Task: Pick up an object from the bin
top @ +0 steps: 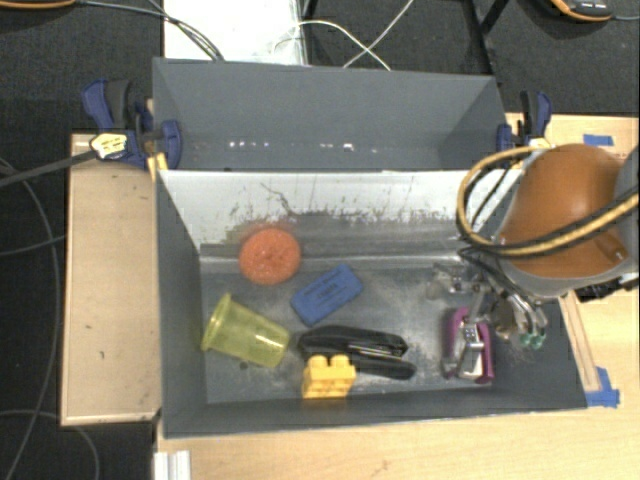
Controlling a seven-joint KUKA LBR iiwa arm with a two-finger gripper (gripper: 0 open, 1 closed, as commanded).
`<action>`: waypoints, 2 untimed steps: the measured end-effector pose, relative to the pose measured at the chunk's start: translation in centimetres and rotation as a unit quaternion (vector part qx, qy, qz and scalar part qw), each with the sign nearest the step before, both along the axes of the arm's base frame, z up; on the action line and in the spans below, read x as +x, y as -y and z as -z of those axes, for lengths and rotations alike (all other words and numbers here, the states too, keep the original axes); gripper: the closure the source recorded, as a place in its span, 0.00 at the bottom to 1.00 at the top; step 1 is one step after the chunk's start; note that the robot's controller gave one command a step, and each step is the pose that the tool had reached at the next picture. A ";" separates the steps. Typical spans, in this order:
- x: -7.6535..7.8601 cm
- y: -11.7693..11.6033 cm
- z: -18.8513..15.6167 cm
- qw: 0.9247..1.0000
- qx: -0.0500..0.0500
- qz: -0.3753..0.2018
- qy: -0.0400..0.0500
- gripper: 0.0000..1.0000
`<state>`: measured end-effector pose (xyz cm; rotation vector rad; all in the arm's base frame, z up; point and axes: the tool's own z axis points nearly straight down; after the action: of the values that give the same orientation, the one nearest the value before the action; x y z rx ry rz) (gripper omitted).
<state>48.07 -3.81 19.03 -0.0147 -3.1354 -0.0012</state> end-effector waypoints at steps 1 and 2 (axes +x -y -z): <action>0.2 0.0 -0.4 1.000 0.000 -0.002 0.004 0.00; 1.5 -8.0 12.1 0.997 0.001 -0.081 -0.001 0.00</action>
Offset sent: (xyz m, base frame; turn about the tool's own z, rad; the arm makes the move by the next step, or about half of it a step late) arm 0.0152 0.0792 -0.1203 -0.1579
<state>49.53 4.21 6.94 0.2379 -3.1252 -0.0044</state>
